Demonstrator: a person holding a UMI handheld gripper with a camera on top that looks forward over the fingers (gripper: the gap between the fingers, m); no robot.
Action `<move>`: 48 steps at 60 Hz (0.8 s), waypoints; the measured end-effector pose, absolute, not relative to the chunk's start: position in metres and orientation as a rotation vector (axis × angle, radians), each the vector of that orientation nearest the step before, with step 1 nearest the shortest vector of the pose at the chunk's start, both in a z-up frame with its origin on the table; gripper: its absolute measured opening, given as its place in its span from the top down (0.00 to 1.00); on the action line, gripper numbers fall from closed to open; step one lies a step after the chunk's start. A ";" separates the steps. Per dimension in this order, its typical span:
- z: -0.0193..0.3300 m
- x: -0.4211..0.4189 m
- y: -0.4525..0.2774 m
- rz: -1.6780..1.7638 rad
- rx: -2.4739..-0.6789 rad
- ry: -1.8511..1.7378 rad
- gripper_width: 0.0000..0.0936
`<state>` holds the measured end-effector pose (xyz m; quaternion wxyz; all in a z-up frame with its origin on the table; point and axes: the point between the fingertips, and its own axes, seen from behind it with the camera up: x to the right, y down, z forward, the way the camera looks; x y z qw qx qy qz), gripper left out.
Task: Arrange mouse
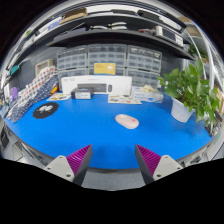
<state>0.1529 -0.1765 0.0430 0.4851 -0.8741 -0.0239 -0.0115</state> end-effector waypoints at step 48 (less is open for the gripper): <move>-0.011 0.231 0.038 0.016 -2.237 -0.005 0.34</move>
